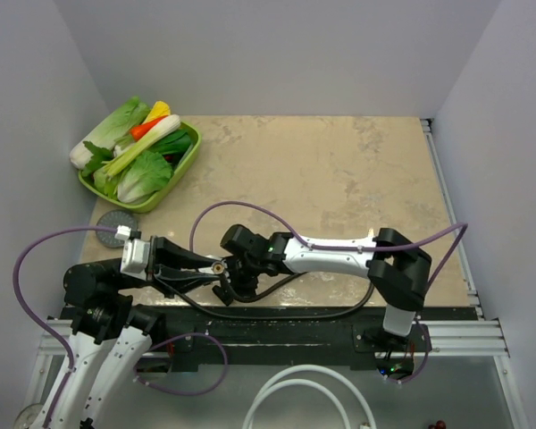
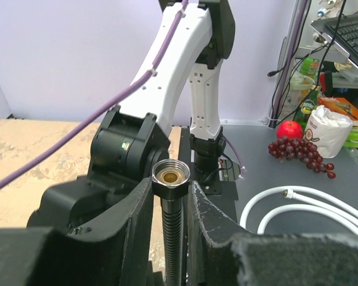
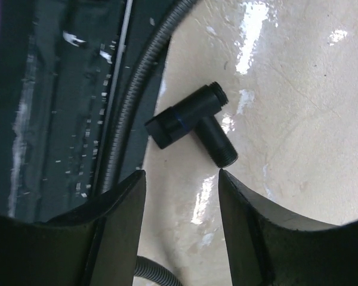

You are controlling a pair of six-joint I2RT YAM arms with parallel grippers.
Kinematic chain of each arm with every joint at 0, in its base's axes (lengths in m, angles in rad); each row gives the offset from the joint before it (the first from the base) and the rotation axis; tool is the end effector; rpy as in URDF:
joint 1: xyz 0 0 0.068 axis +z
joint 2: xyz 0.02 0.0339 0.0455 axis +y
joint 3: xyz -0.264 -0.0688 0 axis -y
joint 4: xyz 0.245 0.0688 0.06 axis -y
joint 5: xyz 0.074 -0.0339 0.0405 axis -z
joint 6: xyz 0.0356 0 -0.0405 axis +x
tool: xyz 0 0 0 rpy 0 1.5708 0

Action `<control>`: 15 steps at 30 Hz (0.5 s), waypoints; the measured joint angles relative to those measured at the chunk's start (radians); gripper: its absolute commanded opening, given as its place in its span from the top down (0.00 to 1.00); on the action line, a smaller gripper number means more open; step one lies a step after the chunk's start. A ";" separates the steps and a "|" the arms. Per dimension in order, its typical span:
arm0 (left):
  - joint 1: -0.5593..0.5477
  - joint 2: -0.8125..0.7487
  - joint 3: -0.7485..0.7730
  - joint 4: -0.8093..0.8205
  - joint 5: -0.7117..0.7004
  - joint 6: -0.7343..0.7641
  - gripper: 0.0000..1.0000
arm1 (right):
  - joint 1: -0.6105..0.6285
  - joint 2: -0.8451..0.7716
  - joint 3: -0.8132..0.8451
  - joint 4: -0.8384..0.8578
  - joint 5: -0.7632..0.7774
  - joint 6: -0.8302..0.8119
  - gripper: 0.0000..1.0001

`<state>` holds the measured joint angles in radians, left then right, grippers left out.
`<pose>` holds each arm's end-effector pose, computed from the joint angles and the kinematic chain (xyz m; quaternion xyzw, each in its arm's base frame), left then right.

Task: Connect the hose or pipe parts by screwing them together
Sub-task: Move the adaptor to the center of the board.

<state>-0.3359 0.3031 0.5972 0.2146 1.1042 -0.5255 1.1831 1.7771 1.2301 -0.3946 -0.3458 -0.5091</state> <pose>0.0497 -0.0510 0.3646 0.4094 0.4721 -0.5479 0.5562 0.1317 0.3543 0.2088 -0.7366 0.5811 0.2552 0.2336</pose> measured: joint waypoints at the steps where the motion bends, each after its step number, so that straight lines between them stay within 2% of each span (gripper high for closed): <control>1: 0.000 0.000 0.000 0.004 0.000 -0.006 1.00 | -0.001 0.017 0.000 0.012 0.006 -0.008 0.46; 15: 0.000 0.001 0.000 0.010 0.000 -0.014 1.00 | 0.020 0.194 0.076 0.098 0.058 -0.078 0.48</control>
<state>-0.3359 0.3038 0.5972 0.2245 1.1042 -0.5396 1.2034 1.9713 1.3060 -0.2966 -0.2874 -0.5869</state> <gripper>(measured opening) 0.304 0.530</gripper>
